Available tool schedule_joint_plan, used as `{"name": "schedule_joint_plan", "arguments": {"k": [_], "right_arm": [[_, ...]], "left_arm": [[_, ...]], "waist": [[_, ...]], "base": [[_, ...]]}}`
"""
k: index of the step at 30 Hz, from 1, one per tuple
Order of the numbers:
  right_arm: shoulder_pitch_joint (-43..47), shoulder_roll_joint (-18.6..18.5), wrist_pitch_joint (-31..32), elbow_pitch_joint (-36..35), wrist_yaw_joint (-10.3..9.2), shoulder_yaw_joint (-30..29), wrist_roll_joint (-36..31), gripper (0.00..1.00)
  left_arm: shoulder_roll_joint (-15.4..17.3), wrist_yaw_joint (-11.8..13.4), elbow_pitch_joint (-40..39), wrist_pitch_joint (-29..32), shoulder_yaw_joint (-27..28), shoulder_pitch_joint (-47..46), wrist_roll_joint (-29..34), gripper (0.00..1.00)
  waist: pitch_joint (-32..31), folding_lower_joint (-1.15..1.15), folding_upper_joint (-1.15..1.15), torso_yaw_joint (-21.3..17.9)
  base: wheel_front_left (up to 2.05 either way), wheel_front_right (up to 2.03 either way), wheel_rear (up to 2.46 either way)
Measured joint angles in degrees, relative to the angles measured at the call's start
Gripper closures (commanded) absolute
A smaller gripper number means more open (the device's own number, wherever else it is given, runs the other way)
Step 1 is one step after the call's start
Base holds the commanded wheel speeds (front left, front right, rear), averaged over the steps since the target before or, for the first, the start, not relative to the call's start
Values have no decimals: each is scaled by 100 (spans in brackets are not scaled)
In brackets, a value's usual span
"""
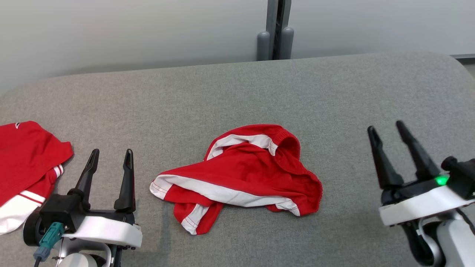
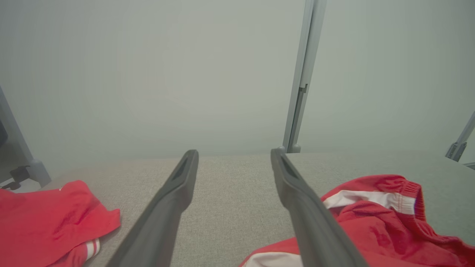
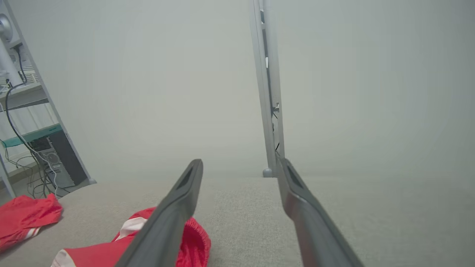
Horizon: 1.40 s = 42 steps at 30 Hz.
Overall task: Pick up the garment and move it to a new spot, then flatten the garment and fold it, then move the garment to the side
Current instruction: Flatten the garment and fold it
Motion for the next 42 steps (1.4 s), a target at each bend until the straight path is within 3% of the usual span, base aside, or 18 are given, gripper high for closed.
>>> {"name": "schedule_joint_plan", "arguments": {"k": [8, 17, 35, 39, 42], "right_arm": [[283, 221, 581, -647, 0, -712, -1027, 0], [720, 379, 953, -1012, 0, -1023, -1238, 0], [812, 494, 1045, -1054, 0, -1028, -1259, 0], [804, 443, 1258, -964, 0, -846, -1172, 0], [869, 376, 1748, -692, 0, -486, -913, 0]], "left_arm": [[56, 26, -36, 47, -43, 81, 2, 0], [66, 27, -29, 49, -87, 129, -9, 0], [104, 37, 8, 42, -104, 116, -70, 0], [109, 47, 9, 32, -111, 105, -78, 0], [105, 51, 9, 26, -127, 62, -97, 0]], "waist": [[-51, 0, 0, 7], [-44, 0, 0, 36], [12, 0, 0, 39], [34, 0, 0, 53], [85, 0, 0, 88]], "base": [[0, 0, 0], [0, 0, 0], [0, 0, 0], [0, 0, 0], [0, 0, 0]]}}
